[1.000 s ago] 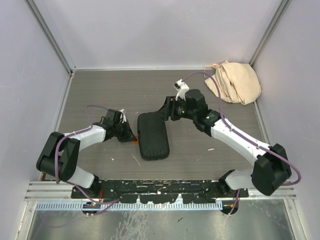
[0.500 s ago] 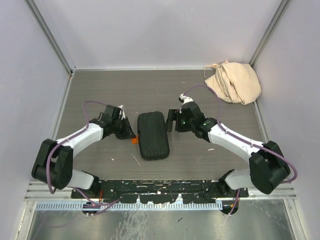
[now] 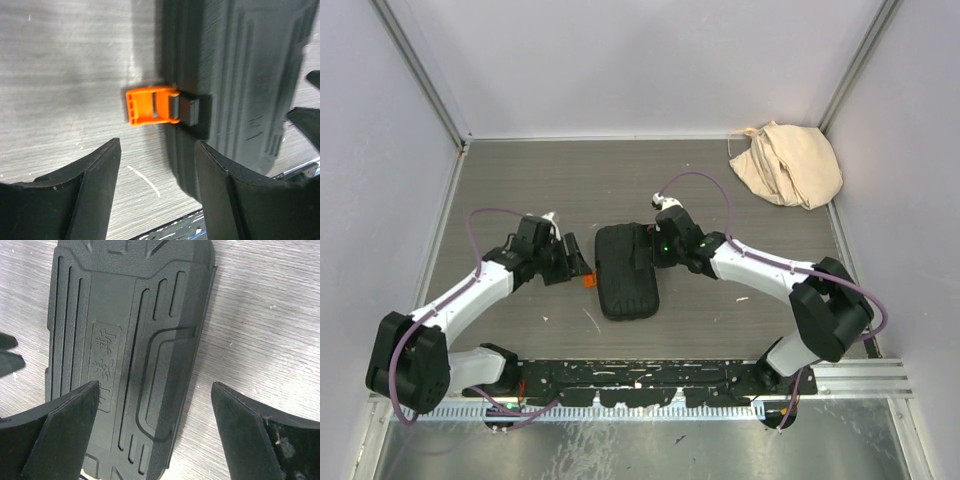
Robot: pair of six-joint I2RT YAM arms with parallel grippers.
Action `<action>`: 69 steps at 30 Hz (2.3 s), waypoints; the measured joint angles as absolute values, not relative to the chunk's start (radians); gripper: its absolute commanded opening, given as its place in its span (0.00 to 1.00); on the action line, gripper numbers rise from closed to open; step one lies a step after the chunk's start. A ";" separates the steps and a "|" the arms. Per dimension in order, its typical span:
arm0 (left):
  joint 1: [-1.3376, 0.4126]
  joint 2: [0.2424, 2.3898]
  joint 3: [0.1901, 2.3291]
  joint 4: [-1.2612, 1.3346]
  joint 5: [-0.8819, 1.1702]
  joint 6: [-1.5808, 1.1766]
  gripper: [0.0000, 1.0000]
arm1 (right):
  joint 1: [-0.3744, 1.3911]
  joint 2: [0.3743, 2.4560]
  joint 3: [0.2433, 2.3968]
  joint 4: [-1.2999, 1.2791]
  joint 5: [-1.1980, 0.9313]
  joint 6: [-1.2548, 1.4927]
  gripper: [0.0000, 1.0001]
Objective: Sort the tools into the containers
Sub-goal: Close the storage box at the center of the board.
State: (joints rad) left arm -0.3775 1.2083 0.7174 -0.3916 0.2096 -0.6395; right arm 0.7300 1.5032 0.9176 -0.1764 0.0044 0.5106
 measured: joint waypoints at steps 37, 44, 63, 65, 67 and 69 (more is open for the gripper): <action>-0.377 1.265 0.605 -0.371 0.081 -0.635 0.35 | 0.834 1.592 1.000 -0.265 0.155 0.474 0.96; -0.377 1.289 0.606 -0.343 0.114 -0.672 0.43 | 0.834 1.559 0.986 -0.267 0.156 0.478 0.96; -0.375 1.361 0.550 -0.078 0.213 -0.880 0.60 | 0.834 1.548 0.979 -0.264 0.132 0.485 0.94; -0.374 1.346 0.517 -0.026 0.215 -0.899 0.61 | 0.834 1.548 0.979 -0.263 0.128 0.485 0.94; -0.374 1.322 0.480 0.022 0.214 -0.917 0.63 | 0.834 1.548 0.979 -0.263 0.124 0.485 0.94; -0.373 1.301 0.447 0.065 0.213 -0.935 0.68 | 0.834 1.548 0.979 -0.263 0.120 0.485 0.93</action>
